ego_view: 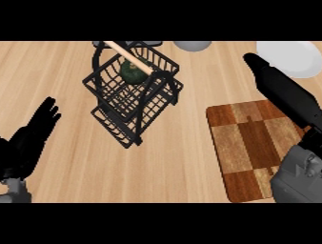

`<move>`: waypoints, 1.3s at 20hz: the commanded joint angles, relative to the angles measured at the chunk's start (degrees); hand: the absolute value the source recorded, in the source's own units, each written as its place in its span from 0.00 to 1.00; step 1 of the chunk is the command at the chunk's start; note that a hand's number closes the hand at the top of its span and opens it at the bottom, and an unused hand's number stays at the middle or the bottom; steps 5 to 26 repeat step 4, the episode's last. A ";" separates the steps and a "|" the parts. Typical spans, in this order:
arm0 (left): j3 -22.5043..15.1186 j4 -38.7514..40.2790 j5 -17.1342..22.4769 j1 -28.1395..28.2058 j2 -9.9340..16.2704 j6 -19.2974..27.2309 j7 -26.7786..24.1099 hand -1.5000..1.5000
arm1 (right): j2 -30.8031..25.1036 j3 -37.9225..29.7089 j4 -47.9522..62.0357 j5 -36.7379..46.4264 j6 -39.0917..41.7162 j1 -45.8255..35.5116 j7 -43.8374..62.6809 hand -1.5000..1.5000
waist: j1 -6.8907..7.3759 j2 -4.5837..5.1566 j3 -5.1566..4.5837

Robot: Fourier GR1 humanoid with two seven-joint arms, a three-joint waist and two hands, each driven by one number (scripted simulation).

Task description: Pick the squash from the cutting board and place it in the tiered basket

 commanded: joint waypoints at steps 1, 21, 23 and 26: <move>0.26 2.71 -0.19 -2.18 -0.18 0.03 -0.63 0.50 | -4.54 -0.59 -15.59 -2.70 9.58 11.16 2.02 0.00 | 0.14 0.37 0.00; 0.33 1.91 -0.08 -0.38 0.19 -1.19 -2.38 0.50 | -8.02 -3.26 -24.75 -6.60 15.55 13.46 3.76 0.00 | 0.81 0.39 -0.03; 0.33 1.91 -0.08 -0.38 0.19 -1.19 -2.38 0.50 | -8.02 -3.26 -24.75 -6.60 15.55 13.46 3.76 0.00 | 0.81 0.39 -0.03; 0.33 1.91 -0.08 -0.38 0.19 -1.19 -2.38 0.50 | -8.02 -3.26 -24.75 -6.60 15.55 13.46 3.76 0.00 | 0.81 0.39 -0.03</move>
